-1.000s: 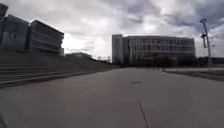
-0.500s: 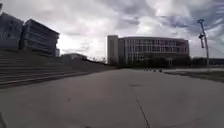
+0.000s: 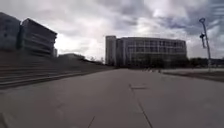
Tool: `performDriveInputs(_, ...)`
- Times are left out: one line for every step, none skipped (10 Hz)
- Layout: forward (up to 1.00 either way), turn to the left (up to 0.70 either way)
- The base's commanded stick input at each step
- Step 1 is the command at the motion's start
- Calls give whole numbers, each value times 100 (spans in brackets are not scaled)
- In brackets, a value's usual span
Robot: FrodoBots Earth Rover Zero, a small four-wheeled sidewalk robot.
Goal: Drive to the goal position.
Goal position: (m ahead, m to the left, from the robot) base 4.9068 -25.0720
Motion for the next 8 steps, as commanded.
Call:
performDriveInputs(100, 0)
performDriveInputs(100, 1)
performDriveInputs(100, -6)
performDriveInputs(100, -40)
performDriveInputs(100, -40)
performDriveInputs(100, 3)
performDriveInputs(100, 9)
performDriveInputs(100, 11)
